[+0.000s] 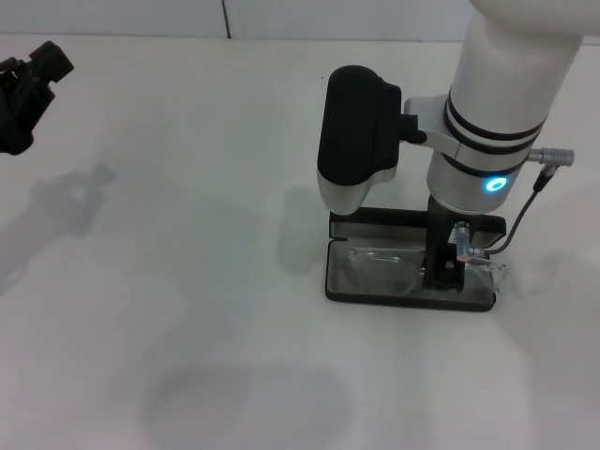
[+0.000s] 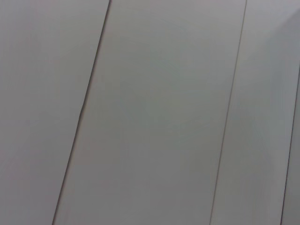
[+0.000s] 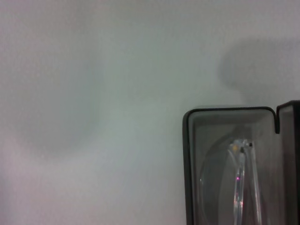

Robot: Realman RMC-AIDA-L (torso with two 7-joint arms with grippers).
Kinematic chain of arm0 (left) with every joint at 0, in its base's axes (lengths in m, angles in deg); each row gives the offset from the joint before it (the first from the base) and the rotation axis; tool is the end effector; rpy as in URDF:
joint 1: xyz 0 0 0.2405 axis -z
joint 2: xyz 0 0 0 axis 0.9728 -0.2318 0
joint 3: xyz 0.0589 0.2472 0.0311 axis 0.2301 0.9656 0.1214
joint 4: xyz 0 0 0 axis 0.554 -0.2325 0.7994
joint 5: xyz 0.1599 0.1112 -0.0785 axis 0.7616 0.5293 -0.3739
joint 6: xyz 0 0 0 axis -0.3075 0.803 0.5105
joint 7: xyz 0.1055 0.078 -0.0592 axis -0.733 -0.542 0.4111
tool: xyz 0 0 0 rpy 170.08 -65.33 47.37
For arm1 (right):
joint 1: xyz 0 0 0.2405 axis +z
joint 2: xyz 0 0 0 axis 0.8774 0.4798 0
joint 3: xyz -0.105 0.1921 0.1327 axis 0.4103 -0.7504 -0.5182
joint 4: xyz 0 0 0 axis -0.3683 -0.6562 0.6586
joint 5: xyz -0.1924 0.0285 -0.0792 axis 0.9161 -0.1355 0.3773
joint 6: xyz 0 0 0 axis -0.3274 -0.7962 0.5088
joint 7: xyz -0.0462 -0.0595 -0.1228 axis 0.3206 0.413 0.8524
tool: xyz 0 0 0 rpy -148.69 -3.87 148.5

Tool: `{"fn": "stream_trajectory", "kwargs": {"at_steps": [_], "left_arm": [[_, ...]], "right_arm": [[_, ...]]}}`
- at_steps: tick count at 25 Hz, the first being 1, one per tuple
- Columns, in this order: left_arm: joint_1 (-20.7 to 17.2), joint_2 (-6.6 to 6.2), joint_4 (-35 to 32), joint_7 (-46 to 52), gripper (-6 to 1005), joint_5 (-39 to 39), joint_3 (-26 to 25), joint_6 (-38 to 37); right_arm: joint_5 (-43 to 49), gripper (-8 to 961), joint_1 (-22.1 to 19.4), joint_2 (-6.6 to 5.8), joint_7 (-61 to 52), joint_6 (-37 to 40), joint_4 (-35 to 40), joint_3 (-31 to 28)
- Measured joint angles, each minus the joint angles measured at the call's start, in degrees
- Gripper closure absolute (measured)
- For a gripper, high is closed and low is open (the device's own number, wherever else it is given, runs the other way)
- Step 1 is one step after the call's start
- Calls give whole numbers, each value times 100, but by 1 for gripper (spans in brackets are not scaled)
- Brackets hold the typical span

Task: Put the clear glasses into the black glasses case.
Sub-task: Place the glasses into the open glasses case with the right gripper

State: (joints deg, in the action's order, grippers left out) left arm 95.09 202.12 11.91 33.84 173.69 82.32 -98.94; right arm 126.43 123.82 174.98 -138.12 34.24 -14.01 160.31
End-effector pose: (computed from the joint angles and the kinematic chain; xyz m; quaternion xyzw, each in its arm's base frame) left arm -0.2952 0.2952 0.0816 -0.8026 -0.2060 -0.4572 0.3230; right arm 0.0852 0.3498 -0.0796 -0.9285 0.0357 -0.3675 0.0402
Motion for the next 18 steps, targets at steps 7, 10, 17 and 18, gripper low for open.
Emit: {"fn": "stream_trajectory", "kwargs": {"at_steps": [7, 10, 17, 18], "left_arm": [[-8, 0, 0, 0, 936, 0, 2, 0], [-31, 0, 0, 0, 936, 2, -9, -1], [-38, -2, 0, 0, 937, -4, -21, -22], [-35, -5, 0, 0, 937, -10, -16, -25]], "right_arm": [[0, 805, 0, 0, -27, 8, 72, 0], [1, 805, -3, 0, -78, 24, 204, 0], [241, 806, -111, 0, -230, 187, 741, -33], [304, 806, -158, -1, -252, 213, 866, -42]]}}
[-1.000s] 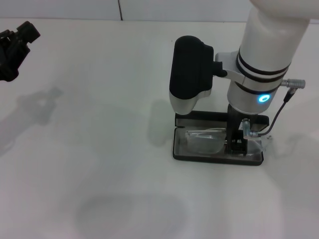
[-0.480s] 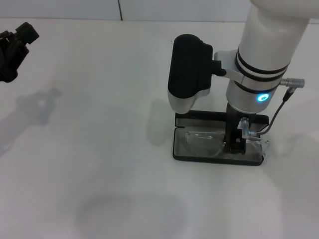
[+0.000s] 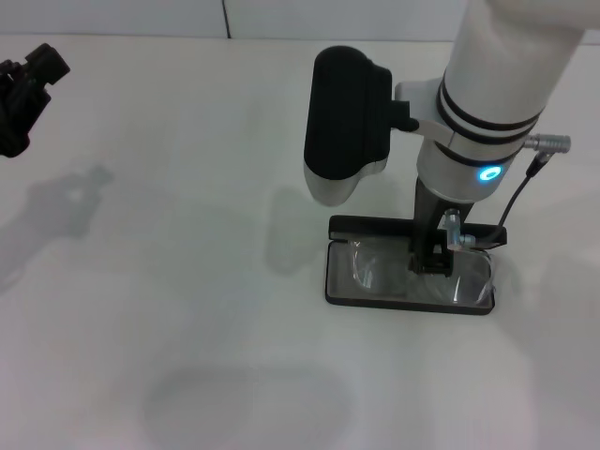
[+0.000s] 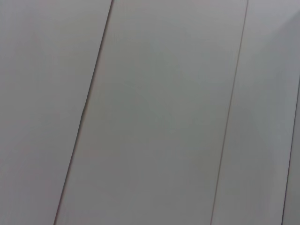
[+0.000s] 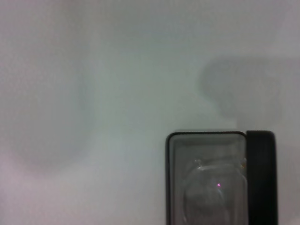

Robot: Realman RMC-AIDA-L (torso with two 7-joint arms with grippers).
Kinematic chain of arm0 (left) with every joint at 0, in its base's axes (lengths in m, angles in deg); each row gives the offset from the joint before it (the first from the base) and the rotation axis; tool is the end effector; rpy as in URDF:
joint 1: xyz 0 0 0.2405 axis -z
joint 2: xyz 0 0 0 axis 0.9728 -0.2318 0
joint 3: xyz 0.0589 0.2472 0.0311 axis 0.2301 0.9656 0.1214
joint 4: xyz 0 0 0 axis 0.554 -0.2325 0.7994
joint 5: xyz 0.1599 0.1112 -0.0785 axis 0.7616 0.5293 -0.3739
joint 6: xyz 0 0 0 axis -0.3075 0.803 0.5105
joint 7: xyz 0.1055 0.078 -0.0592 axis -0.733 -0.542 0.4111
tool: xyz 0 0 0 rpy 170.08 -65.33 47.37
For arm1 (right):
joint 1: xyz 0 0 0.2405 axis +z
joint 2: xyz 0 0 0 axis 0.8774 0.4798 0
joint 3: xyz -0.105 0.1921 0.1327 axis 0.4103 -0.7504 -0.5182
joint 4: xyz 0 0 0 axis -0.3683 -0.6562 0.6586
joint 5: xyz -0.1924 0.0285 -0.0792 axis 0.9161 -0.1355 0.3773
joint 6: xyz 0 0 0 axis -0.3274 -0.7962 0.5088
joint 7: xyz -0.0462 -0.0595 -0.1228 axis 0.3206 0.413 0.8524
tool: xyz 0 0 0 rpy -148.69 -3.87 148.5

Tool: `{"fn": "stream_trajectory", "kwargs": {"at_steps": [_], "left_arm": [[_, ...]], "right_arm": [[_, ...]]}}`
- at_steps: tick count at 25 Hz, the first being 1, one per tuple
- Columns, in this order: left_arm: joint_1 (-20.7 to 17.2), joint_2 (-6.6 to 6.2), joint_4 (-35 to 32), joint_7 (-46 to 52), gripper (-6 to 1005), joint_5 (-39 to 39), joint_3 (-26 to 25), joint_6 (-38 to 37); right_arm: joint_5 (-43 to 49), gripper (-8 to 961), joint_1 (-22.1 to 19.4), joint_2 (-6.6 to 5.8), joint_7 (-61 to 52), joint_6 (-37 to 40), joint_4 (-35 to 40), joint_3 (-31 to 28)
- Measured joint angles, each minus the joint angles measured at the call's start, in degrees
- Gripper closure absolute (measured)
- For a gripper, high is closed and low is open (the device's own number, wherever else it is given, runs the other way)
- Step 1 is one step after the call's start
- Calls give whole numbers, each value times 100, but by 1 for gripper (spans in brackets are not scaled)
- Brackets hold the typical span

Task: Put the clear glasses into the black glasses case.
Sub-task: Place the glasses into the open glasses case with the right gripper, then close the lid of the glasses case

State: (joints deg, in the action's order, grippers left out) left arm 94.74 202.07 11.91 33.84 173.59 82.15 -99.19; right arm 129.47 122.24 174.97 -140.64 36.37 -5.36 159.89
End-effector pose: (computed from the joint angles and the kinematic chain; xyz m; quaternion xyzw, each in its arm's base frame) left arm -0.2969 0.2930 0.0826 -0.8013 -0.2070 -0.4578 0.3247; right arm 0.0660 0.3436 -0.0722 -0.9331 0.0095 -0.3527 0.0690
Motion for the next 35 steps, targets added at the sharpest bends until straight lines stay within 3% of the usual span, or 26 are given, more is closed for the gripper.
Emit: {"fn": "stream_trajectory", "kwargs": {"at_steps": [7, 12, 17, 22, 27, 31, 34, 35], "left_arm": [[39, -16, 0, 2, 936, -6, 18, -11], [52, -23, -2, 26, 936, 11, 38, -31], [102, -31, -42, 61, 937, 13, 291, -40], [256, -47, -64, 180, 937, -6, 853, -49], [469, -1, -69, 245, 936, 2, 1725, -50], [779, 38, 40, 231, 935, 55, 2606, 73], [1204, 67, 319, 216, 934, 60, 3217, 445], [1510, 80, 615, 206, 933, 26, 3610, 827]], "right_arm": [[155, 806, -502, 0, -68, 161, 1093, -147], [151, 807, -1157, -14, 23, 237, 2092, -523], [-103, 807, -2289, -33, 369, 246, 3528, -1400], [-1064, 807, -3674, -40, 1077, -105, 4571, -2990], [-2826, 808, -4617, -42, 2021, -846, 4117, -4669], [-3868, 808, -4815, -54, 2687, -950, 2907, -5601], [-4065, 808, -4876, -59, 2942, -918, 2038, -6303], [-4106, 808, -4878, -59, 3009, -895, 1830, -6473]]}}
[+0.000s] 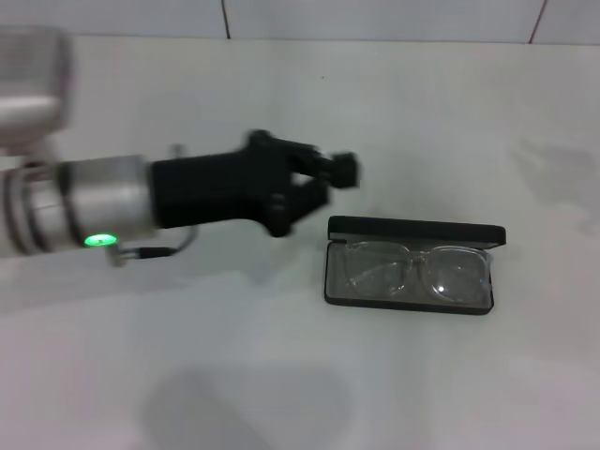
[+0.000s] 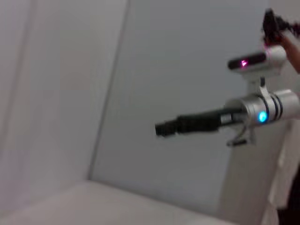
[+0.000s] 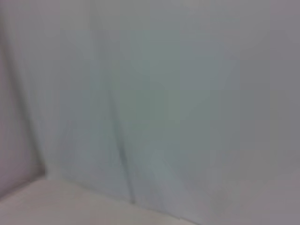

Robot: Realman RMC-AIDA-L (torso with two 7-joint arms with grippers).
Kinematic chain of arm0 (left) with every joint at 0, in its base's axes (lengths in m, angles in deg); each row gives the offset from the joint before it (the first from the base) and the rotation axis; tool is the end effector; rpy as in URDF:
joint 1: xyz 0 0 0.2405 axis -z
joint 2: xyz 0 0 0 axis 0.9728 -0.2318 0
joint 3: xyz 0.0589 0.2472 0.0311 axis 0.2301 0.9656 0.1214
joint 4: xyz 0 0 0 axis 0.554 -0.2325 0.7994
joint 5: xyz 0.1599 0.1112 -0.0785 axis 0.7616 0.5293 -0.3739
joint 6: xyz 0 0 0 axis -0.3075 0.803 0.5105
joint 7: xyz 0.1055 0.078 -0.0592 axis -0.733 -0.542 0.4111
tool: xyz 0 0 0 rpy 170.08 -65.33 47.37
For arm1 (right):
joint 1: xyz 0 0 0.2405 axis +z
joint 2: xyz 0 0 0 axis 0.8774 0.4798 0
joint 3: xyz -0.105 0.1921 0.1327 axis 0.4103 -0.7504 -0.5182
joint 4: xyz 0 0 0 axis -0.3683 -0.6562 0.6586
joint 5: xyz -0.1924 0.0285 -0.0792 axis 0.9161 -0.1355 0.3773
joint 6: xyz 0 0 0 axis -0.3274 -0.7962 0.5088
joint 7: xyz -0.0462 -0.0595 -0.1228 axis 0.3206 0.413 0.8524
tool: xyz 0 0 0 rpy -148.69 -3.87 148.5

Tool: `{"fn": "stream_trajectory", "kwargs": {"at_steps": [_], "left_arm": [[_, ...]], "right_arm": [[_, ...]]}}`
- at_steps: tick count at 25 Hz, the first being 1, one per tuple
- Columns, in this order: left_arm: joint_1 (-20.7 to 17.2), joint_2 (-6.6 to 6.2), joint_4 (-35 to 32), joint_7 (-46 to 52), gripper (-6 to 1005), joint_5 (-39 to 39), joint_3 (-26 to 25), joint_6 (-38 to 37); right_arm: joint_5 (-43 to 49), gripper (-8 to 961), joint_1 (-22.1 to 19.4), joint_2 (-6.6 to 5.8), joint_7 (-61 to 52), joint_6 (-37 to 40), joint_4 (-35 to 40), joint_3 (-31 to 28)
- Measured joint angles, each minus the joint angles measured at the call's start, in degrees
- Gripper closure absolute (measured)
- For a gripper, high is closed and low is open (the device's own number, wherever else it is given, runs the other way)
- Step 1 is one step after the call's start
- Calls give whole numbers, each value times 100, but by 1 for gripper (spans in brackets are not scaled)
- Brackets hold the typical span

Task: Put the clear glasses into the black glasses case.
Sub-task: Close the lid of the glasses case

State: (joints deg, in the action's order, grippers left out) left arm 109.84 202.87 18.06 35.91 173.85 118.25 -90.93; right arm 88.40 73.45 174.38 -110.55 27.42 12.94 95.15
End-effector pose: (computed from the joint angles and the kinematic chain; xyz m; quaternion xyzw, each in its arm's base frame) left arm -0.1885 0.3277 -0.0430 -0.9268 -0.1394 -0.3467 0.0381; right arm 0.2317 0.3138 0.1672 -0.8652 0.2622 0.2528 0.3446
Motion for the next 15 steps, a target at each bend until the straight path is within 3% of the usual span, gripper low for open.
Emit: {"fn": "stream_trajectory", "kwargs": {"at_steps": [6, 15], "left_arm": [[435, 43, 412, -84, 911, -48, 464, 634], [686, 68, 560, -99, 824, -855, 1721, 1371]], "right_arm": [[-475, 809, 106, -21, 659, 283, -1647, -936], [-472, 810, 171, -27, 860, 355, -2256, -1025]]}}
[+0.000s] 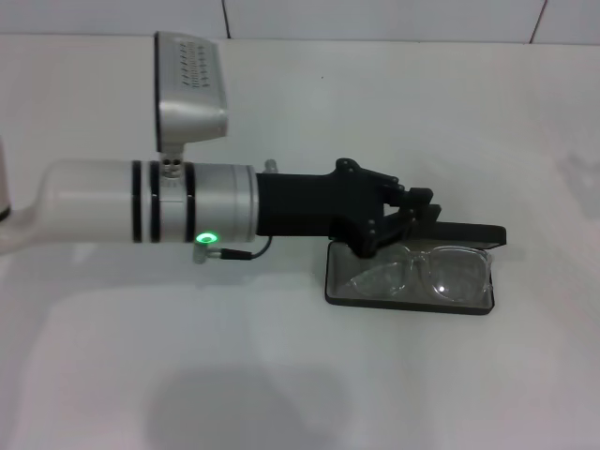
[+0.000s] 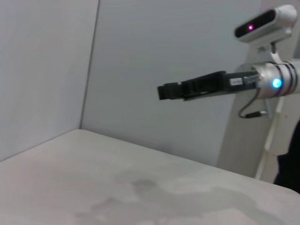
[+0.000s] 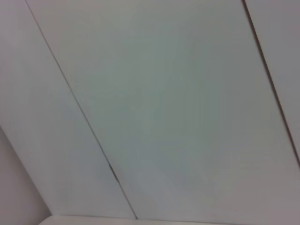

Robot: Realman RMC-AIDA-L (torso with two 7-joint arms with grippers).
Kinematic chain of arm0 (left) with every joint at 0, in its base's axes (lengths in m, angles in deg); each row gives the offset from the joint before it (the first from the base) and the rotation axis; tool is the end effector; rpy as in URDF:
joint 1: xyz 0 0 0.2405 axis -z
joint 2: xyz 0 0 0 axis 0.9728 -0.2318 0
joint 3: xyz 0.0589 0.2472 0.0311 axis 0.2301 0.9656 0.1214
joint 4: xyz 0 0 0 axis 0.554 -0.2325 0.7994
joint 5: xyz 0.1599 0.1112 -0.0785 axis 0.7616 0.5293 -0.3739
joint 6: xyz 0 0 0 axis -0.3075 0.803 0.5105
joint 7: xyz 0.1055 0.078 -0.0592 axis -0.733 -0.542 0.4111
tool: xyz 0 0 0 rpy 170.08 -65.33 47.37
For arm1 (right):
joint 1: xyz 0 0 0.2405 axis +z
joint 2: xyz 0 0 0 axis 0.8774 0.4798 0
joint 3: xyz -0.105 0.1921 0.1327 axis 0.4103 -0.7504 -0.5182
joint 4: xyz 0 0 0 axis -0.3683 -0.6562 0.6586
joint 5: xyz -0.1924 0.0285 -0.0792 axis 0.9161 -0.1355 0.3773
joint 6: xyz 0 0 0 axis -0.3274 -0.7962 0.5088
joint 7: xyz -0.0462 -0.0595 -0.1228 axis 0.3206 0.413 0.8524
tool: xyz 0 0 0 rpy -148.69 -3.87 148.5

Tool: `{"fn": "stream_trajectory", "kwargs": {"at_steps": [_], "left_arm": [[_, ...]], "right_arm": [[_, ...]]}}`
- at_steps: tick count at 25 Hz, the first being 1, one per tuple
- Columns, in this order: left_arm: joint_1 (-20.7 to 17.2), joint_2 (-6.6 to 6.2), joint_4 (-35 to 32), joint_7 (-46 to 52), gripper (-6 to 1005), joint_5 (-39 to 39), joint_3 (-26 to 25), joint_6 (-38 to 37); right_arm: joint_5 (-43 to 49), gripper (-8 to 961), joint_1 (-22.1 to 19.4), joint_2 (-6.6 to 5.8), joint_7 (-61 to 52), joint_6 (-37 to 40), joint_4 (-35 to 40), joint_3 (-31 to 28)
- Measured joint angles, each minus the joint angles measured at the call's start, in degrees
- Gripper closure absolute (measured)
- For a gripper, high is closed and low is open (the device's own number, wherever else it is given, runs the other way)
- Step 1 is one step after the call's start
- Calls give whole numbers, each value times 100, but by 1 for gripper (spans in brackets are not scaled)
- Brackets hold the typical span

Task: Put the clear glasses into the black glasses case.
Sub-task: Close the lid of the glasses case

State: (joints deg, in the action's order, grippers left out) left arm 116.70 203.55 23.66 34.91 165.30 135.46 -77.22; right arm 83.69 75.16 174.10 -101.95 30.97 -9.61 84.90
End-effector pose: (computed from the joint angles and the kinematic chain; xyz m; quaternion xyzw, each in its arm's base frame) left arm -0.1631 0.3388 -0.0953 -0.9511 -0.1342 -0.2770 0.0237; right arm 0.2969 0.3052 0.1524 -0.8100 0.3479 0.3431 0.3243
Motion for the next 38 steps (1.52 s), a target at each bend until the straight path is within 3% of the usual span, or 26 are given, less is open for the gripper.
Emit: {"fn": "stream_trajectory", "kwargs": {"at_steps": [8, 18, 23, 38], "left_arm": [[57, 5, -49, 4, 818, -1216, 1394, 1156], [101, 6, -5, 107, 809, -1266, 1583, 1539], [152, 3, 1, 237, 805, -1271, 1915, 1667], [138, -22, -53, 242, 792, -1167, 2437, 1480]], "right_arm": [[13, 810, 183, -18, 219, 0, -477, -19], [12, 810, 190, -31, 325, -11, -692, -30], [-12, 810, 194, -35, 344, -40, -699, -35], [-1, 809, 317, -63, 434, -39, -991, -36]]}}
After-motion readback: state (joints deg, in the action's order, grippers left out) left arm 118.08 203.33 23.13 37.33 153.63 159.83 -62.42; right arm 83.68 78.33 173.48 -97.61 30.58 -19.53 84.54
